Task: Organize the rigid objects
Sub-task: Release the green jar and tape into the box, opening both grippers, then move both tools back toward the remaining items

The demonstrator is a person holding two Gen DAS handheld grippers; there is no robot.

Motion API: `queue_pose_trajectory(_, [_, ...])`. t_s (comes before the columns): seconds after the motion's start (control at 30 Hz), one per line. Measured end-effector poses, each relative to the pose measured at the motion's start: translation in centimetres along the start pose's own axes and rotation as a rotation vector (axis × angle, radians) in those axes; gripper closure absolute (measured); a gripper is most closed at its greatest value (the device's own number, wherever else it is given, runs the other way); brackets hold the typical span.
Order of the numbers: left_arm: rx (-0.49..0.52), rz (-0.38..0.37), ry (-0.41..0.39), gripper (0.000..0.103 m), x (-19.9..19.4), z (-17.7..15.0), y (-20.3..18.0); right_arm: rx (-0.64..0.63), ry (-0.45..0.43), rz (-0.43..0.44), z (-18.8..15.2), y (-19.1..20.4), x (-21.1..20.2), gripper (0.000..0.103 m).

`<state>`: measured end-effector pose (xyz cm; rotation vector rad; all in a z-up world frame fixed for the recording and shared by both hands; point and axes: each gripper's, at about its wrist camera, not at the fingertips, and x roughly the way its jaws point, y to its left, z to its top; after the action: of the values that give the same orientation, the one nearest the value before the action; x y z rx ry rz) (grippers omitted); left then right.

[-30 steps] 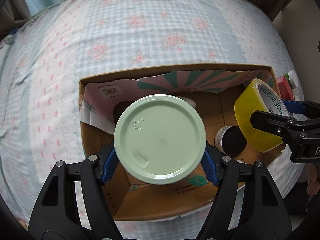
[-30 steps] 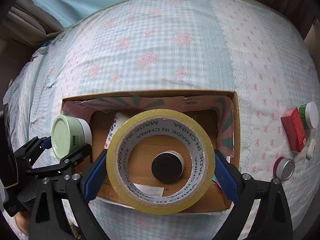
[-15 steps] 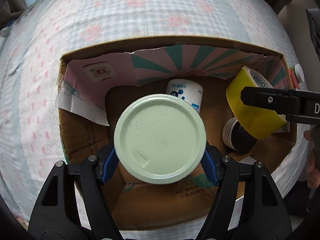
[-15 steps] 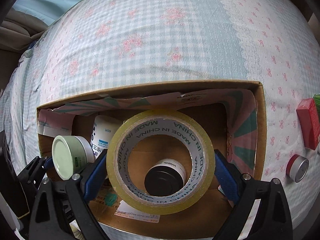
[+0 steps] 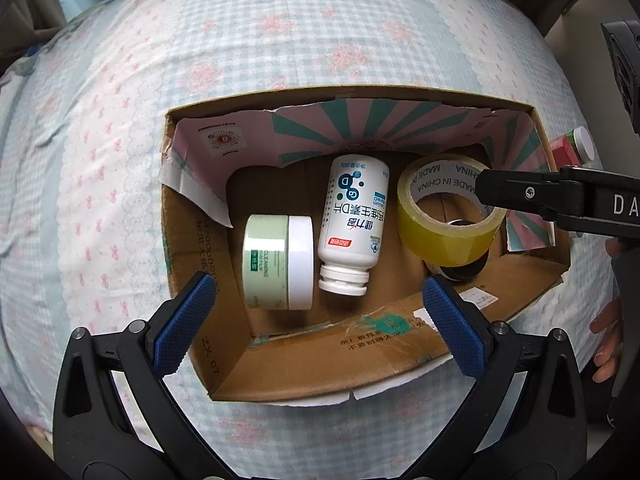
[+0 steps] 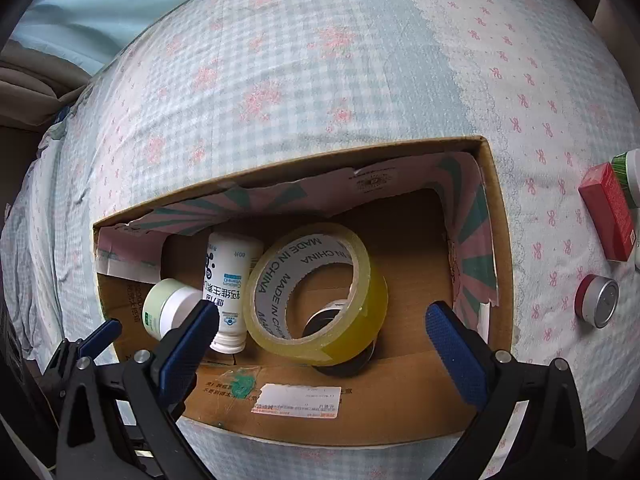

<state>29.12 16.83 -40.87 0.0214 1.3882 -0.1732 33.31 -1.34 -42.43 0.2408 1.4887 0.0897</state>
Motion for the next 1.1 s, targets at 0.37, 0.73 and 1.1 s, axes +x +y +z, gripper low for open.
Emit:
queue_pose_trajectory(0.37, [-0.017,0.027,-0.05,0.0,-4.7,-2.5,-0.6,-0.042,-0.07,-0.047,-2.7,0.8,-4.7,0.0])
queue_pose_trajectory(0.73, [0.04,0.028,-0.118,0.0,-11.1,-6.5,-4.2,-0.035,-0.052,-0.127,-7.7,0.0,-10.5,0.0])
queue_pose_trajectory(1.1, [0.122,-0.022,-0.182,0.0,-15.9,-8.3,-10.8,0.017,-0.243,-0.068,-11.3,-5.0,-19.5,0.0])
